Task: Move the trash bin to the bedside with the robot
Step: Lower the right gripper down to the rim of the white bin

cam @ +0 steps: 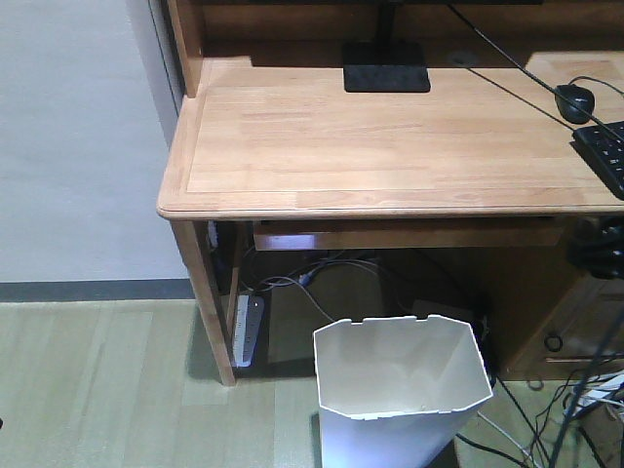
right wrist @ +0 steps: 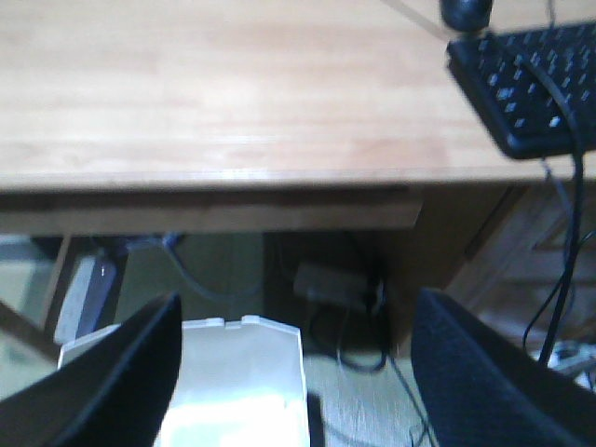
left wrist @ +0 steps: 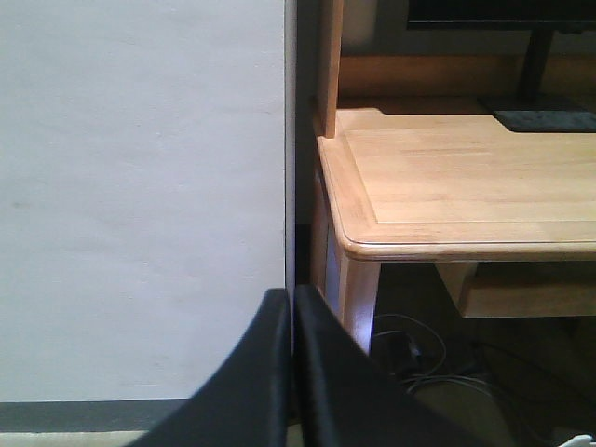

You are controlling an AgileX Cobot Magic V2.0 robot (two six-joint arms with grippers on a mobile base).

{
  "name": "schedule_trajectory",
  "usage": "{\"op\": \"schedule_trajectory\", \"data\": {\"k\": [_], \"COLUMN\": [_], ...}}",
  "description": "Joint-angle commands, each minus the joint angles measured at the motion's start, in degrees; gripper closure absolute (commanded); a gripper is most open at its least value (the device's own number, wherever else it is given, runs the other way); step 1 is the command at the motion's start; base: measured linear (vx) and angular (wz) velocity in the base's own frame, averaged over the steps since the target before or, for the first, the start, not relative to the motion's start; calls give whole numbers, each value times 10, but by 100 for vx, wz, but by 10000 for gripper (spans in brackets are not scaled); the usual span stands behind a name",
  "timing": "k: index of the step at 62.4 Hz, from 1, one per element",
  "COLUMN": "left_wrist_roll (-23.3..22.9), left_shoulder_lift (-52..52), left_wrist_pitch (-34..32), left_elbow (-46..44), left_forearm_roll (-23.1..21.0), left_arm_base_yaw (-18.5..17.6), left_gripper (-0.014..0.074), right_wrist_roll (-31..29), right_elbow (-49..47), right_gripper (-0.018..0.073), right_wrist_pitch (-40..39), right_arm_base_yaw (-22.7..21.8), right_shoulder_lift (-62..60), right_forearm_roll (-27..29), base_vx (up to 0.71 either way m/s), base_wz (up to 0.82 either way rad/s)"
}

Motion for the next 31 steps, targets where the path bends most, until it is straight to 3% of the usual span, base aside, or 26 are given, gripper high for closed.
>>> {"op": "schedule_trajectory", "data": {"k": [1,18,31], "left_wrist_roll": [-5,-5,-5], "left_shoulder_lift": [-6,-6,-6], "left_wrist_pitch": [-43,-43,-43], "left_elbow": [17,17,17], "left_forearm_roll": [-2,-2,-2], "left_arm_base_yaw": [-1,-1,-1], "left_gripper": [602,602,602], "right_wrist_roll": [-6,-10,-47], "right_elbow": [-53,-135,-188], "right_gripper": [55,55,55], "right_wrist_pitch": [-6,22,25], "right_arm_base_yaw": [1,0,0], "right_shoulder_lift": [69,269,415], "right_forearm_roll": [2,6,7], "base_vx": [0,0,0], "base_wz": [0,0,0]}}
